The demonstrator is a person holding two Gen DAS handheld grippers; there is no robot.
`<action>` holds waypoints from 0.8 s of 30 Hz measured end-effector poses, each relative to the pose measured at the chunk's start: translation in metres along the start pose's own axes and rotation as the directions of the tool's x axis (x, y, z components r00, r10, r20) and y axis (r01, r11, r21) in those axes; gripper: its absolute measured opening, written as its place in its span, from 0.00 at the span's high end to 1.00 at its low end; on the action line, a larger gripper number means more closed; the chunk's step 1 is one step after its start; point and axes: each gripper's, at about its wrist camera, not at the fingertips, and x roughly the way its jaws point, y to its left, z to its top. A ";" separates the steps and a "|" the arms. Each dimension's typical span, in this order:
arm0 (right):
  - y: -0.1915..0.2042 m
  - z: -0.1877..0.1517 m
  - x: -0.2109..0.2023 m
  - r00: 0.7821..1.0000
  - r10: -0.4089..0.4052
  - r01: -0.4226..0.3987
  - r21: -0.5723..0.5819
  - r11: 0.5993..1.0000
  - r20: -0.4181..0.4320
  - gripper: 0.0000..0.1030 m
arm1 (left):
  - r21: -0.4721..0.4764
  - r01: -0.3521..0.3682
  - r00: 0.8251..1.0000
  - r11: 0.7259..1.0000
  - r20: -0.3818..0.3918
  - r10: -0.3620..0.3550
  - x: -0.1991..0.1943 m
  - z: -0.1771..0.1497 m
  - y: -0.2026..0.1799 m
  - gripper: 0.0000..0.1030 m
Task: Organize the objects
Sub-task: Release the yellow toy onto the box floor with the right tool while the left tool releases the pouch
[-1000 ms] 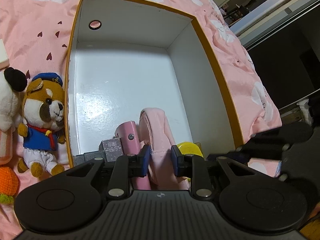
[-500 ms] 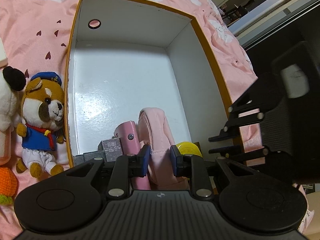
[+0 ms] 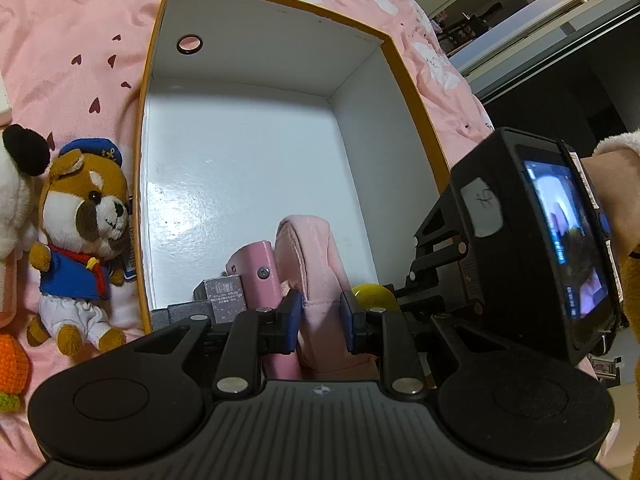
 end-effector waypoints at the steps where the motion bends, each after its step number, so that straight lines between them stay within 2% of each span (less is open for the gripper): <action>1: 0.000 -0.001 -0.001 1.000 -0.002 0.002 0.000 1.000 0.017 0.96 | 0.000 -0.001 1.000 1.000 -0.002 0.001 -0.002 0.000 0.001 0.75; 5: -0.001 -0.005 -0.005 0.996 0.007 -0.009 0.014 1.000 0.084 0.97 | 0.013 -0.007 1.000 1.000 -0.007 0.007 -0.003 -0.002 -0.003 0.75; 11: -0.012 -0.013 -0.004 0.995 0.014 -0.023 0.088 0.996 0.101 0.98 | 0.001 0.002 1.000 1.000 -0.007 -0.002 -0.003 -0.003 -0.002 0.75; 14: -0.016 -0.020 -0.010 0.995 -0.014 0.002 0.117 0.993 0.102 0.92 | 0.004 0.007 1.000 1.000 0.011 -0.007 -0.009 -0.003 -0.003 0.74; 19: -0.015 -0.031 -0.030 0.989 -0.068 0.048 0.148 0.988 0.135 0.92 | 0.022 0.021 0.999 1.000 0.049 -0.022 -0.028 -0.004 -0.007 0.74; 22: -0.016 -0.042 -0.051 0.973 -0.116 0.077 0.192 0.978 0.198 0.92 | 0.066 0.007 0.996 0.998 0.093 -0.014 -0.046 -0.008 -0.012 0.74; 24: -0.019 -0.049 -0.071 0.948 -0.170 0.097 0.264 0.960 0.270 0.90 | 0.097 -0.022 0.991 0.995 0.133 0.009 -0.061 -0.011 -0.015 0.74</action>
